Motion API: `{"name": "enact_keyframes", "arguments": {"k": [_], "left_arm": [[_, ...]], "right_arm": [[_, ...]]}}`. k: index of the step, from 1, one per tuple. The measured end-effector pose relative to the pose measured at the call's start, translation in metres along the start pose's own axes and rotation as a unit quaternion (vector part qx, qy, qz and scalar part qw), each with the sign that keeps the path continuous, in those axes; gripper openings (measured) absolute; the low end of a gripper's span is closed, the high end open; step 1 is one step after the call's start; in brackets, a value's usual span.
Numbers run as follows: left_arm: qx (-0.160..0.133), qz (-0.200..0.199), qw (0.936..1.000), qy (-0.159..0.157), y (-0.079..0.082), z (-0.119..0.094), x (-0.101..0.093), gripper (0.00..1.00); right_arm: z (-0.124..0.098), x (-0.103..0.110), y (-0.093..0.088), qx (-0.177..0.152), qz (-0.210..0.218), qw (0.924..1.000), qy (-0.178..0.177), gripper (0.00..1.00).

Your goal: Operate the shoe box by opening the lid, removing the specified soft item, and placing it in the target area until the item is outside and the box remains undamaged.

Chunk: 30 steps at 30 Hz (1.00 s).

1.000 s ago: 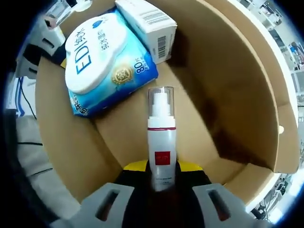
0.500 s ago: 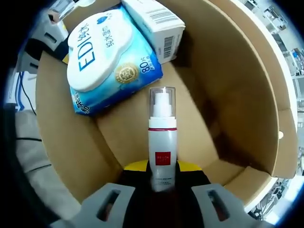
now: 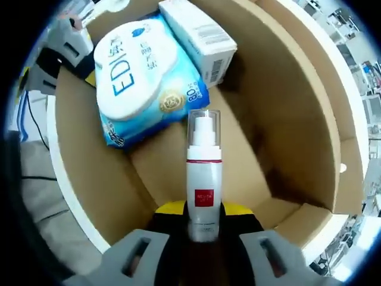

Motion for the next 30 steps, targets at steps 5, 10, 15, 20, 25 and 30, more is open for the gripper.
{"name": "enact_keyframes", "arguments": {"k": [5, 10, 15, 20, 25, 30], "left_arm": [[0.000, 0.000, 1.0000, 0.000, 0.001, 0.000, 0.000, 0.01], [0.000, 0.000, 1.0000, 0.000, 0.001, 0.000, 0.000, 0.01], [0.000, 0.001, 1.0000, 0.001, 0.001, 0.000, 0.000, 0.01], [-0.001, 0.002, 1.0000, 0.001, 0.000, -0.001, 0.000, 0.01], [-0.001, 0.003, 1.0000, 0.001, 0.000, 0.000, 0.000, 0.01], [-0.001, 0.003, 1.0000, 0.001, -0.001, 0.000, 0.000, 0.01]], "right_arm": [[-0.008, -0.003, -0.002, -0.027, 0.054, 0.9980, 0.017, 0.17], [-0.021, -0.003, 0.000, -0.071, 0.097, 0.9925, 0.019, 0.17], [-0.032, -0.003, 0.000, -0.104, 0.126, 0.9863, 0.022, 0.17], [-0.041, -0.002, -0.002, -0.127, 0.150, 0.9802, 0.021, 0.17], [-0.045, 0.001, -0.011, -0.144, 0.163, 0.9759, 0.019, 0.17], [-0.050, 0.006, -0.015, -0.184, 0.214, 0.9589, 0.027, 0.17]]}}
Point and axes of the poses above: the point that each gripper's makers call its tool centre point, and the gripper's own axes: z roughly forward along the fingers, x roughly to its left, y roughly out of its top, the point moved 6 cm from there along -z, roughly backward along the fingers, and after that the axes turned 11 degrees about -z, right-handed, at the moved point
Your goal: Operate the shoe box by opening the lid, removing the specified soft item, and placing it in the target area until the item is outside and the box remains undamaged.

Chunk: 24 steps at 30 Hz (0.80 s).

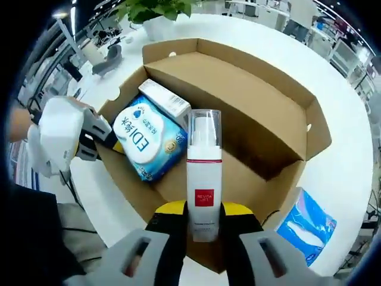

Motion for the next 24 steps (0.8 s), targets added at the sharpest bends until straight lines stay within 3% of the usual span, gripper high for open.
{"name": "enact_keyframes", "arguments": {"k": [4, 7, 10, 21, 24], "left_arm": [[0.000, 0.001, 1.0000, 0.000, 0.000, 0.000, 0.000, 0.01], [-0.001, 0.002, 1.0000, 0.000, 0.000, 0.000, 0.000, 0.01], [-0.001, 0.002, 1.0000, 0.001, 0.000, 0.000, 0.000, 0.01], [-0.001, 0.002, 1.0000, 0.001, -0.001, 0.000, 0.000, 0.01], [0.000, 0.002, 1.0000, 0.001, -0.001, 0.000, 0.000, 0.01]], "right_arm": [[0.000, 0.009, -0.001, -0.037, 0.055, 0.9978, 0.006, 0.17], [-0.001, 0.011, -0.004, -0.037, 0.038, 0.9984, -0.017, 0.17], [-0.008, 0.014, -0.003, -0.065, 0.041, 0.9965, -0.031, 0.17], [-0.027, 0.018, 0.002, -0.149, 0.079, 0.9847, -0.045, 0.17], [-0.030, 0.021, 0.001, -0.157, 0.086, 0.9829, -0.043, 0.17]]}}
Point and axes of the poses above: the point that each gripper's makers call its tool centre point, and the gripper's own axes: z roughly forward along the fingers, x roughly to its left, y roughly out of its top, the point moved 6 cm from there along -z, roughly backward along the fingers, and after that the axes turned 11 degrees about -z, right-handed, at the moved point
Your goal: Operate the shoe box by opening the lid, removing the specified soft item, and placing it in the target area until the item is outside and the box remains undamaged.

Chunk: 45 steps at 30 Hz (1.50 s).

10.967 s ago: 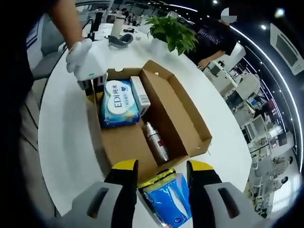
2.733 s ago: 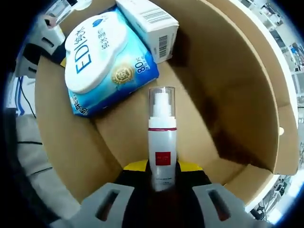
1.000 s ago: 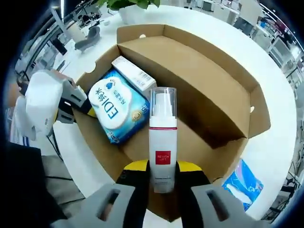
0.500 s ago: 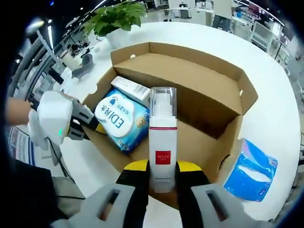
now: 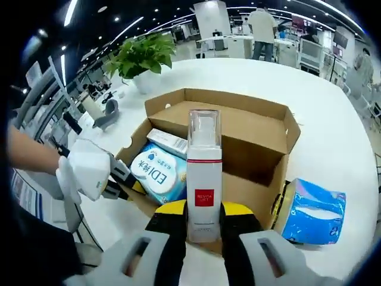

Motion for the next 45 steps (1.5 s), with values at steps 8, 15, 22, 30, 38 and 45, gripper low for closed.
{"name": "enact_keyframes", "arguments": {"k": [8, 15, 22, 30, 38, 45], "left_arm": [[0.000, 0.000, 1.0000, 0.000, 0.000, 0.000, 0.000, 0.01], [0.000, -0.001, 1.0000, 0.001, 0.000, 0.000, 0.000, 0.01], [0.000, -0.001, 1.0000, 0.001, 0.001, -0.001, -0.001, 0.01], [0.000, -0.002, 1.0000, 0.001, 0.001, 0.000, 0.000, 0.01], [0.000, -0.001, 1.0000, 0.001, 0.000, -0.001, 0.000, 0.01], [0.000, -0.001, 1.0000, 0.000, 0.000, 0.000, 0.000, 0.01]], "right_arm": [[-0.007, 0.001, 0.001, -0.017, 0.012, 0.9998, 0.006, 0.17], [-0.011, 0.005, 0.000, -0.038, 0.018, 0.9989, 0.021, 0.17], [-0.016, 0.009, 0.002, -0.068, 0.041, 0.9962, 0.037, 0.17], [-0.018, 0.008, 0.005, -0.074, 0.042, 0.9958, 0.033, 0.17], [-0.022, 0.015, 0.001, -0.067, 0.053, 0.9953, 0.046, 0.17], [-0.028, 0.012, 0.002, -0.075, 0.056, 0.9945, 0.047, 0.17]]}}
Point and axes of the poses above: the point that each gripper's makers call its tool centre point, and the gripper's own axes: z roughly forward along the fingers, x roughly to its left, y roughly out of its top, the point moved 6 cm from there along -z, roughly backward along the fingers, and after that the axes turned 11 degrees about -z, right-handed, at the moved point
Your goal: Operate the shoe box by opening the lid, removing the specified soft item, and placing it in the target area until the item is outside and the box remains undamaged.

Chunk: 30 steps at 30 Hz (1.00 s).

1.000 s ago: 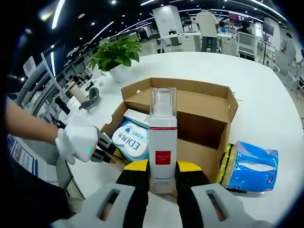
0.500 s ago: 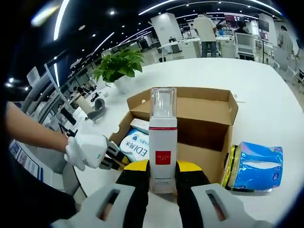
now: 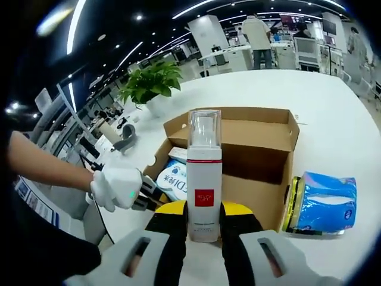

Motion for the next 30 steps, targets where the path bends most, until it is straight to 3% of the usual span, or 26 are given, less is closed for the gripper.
{"name": "enact_keyframes", "arguments": {"k": [13, 23, 30], "left_arm": [[0.000, -0.002, 1.0000, -0.001, 0.000, 0.000, 0.000, 0.01], [0.002, -0.005, 1.0000, -0.001, 0.000, -0.001, 0.000, 0.01], [0.001, -0.003, 1.0000, -0.003, 0.000, -0.001, 0.000, 0.01]], "right_arm": [[-0.011, -0.016, 0.004, -0.006, 0.004, 0.9997, -0.022, 0.17], [-0.016, -0.022, -0.015, 0.008, 0.016, 0.9992, -0.036, 0.17], [-0.022, -0.021, -0.015, 0.001, 0.005, 0.9990, -0.045, 0.17]]}}
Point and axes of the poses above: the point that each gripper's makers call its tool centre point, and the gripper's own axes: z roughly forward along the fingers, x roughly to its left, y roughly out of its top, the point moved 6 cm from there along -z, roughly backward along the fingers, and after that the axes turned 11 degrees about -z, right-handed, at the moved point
